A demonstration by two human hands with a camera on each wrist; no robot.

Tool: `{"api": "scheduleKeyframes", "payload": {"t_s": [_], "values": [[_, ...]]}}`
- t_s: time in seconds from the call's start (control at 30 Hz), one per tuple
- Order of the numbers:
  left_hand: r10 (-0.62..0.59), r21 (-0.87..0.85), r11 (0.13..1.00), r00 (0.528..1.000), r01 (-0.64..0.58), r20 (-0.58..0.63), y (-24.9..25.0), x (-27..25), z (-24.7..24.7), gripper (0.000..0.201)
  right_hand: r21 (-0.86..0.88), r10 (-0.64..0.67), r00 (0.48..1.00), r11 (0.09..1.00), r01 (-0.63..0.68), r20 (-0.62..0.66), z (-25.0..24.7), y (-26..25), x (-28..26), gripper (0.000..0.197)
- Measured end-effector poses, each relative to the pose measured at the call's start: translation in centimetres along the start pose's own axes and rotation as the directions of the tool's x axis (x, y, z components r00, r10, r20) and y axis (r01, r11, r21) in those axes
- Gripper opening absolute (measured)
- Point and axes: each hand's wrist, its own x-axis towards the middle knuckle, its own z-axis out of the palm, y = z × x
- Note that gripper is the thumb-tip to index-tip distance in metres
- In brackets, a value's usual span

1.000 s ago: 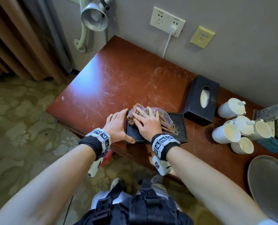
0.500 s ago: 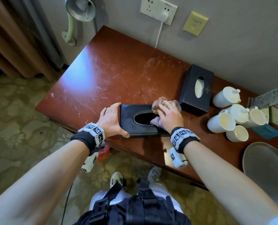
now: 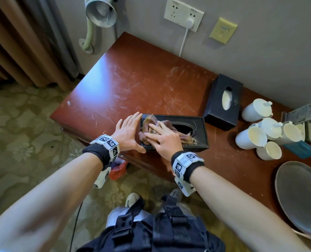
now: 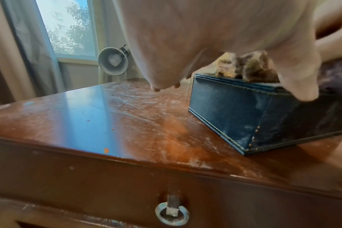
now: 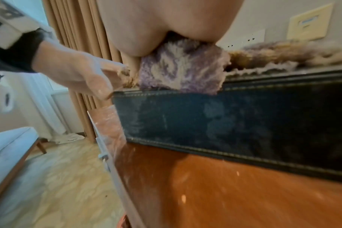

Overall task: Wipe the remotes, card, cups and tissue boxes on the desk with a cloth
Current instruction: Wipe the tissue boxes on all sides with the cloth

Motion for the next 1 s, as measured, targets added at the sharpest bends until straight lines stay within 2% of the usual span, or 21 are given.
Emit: {"api": "scheduleKeyframes", "payload": {"t_s": [0.13,0.2,0.27,0.37,0.47,0.5,0.57,0.63,0.77,0.87,1.0], "values": [[0.042,0.154,0.987,0.999,-0.044,0.016,0.8,0.6,-0.2,0.137,-0.039,-0.093,0.995,0.995,0.092,-0.036,0.5,1.5,-2.2,0.029],[0.067,0.234,0.969,0.996,-0.078,0.052,1.6,1.1,-0.3,0.137,-0.060,-0.080,0.996,0.995,0.078,-0.030,0.1,2.5,-3.1,0.031],[0.080,0.299,0.949,0.993,-0.102,0.087,2.6,1.8,-0.2,0.137,-0.081,-0.014,1.000,0.997,0.012,-0.026,-0.5,3.9,-4.4,0.035],[0.066,0.355,0.929,0.990,-0.105,0.121,3.7,2.7,0.0,0.137,-0.101,0.208,0.978,0.973,-0.206,0.014,-1.5,6.2,-6.6,0.047],[0.061,0.392,0.915,0.993,-0.096,0.101,4.1,2.9,0.1,0.136,-0.021,0.454,0.891,0.891,-0.454,0.012,-2.5,8.2,-8.1,0.046],[0.062,0.400,0.912,0.994,-0.093,0.091,4.1,2.8,0.1,0.135,0.070,0.537,0.843,0.841,-0.536,0.003,-2.8,8.6,-8.5,0.045],[0.065,0.411,0.908,0.995,-0.088,0.071,4.1,2.7,0.0,0.135,0.291,0.697,0.717,0.682,-0.671,0.019,-3.4,9.3,-8.9,0.044],[0.067,0.416,0.905,0.996,-0.086,0.060,4.3,2.6,-0.2,0.135,0.404,0.773,0.634,0.574,-0.712,0.019,-3.8,9.7,-9.2,0.043],[0.054,0.420,0.906,0.998,-0.062,0.029,4.2,2.2,-0.3,0.134,0.410,0.830,0.553,0.530,-0.742,-0.072,-5.1,10.2,-9.6,0.033],[-0.022,0.399,0.917,0.999,0.030,-0.023,3.9,1.7,-0.2,0.130,0.364,0.824,0.558,0.552,-0.750,-0.099,-6.2,10.5,-9.6,0.030],[-0.182,0.287,0.934,0.975,0.212,-0.128,4.6,2.0,-0.5,0.128,0.359,0.771,0.625,0.621,-0.697,-0.120,-6.5,9.2,-8.1,0.029]]}}
